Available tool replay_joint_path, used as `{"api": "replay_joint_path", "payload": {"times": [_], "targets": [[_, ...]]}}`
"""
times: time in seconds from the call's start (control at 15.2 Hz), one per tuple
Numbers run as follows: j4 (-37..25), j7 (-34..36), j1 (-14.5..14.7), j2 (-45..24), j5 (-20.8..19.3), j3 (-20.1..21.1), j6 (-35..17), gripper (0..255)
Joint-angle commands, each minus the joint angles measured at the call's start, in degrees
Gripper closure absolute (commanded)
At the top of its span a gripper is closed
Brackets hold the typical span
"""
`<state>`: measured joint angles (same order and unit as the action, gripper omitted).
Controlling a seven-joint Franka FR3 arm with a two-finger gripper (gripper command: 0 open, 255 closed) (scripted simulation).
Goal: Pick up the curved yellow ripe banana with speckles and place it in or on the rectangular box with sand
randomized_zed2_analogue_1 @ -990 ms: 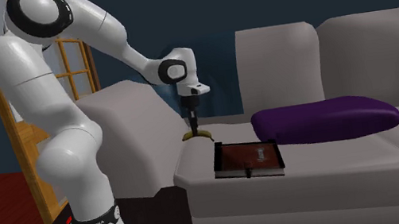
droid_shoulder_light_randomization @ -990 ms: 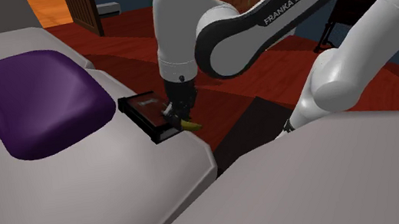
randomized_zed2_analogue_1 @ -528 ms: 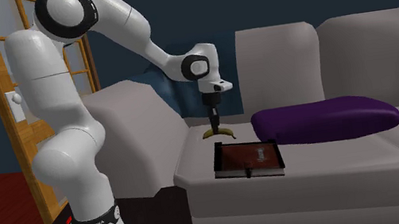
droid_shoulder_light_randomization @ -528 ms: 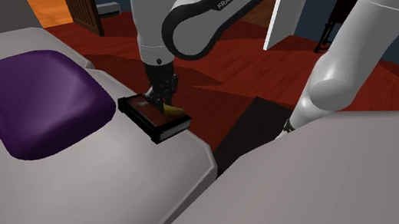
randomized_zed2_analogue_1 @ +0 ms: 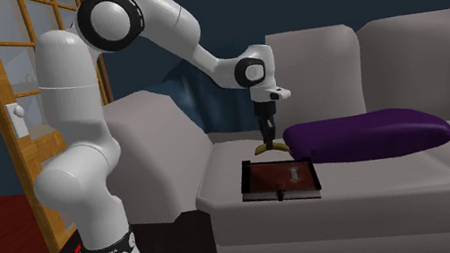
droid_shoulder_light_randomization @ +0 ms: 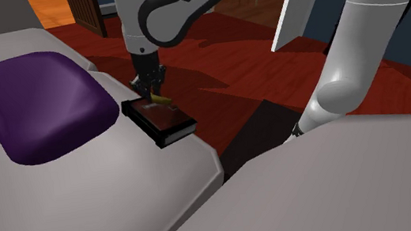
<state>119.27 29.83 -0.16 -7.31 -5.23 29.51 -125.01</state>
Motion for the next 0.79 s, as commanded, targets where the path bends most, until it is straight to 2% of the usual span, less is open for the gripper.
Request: {"api": "replay_joint_path", "payload": {"times": [0.0, 0.73], "targets": [[0.0, 0.0, -0.1, -1.3, -0.9, -0.3, -1.1, 255], [2.7, 2.8, 0.9, -6.8, -4.9, -1.5, -8.5, 255]]}}
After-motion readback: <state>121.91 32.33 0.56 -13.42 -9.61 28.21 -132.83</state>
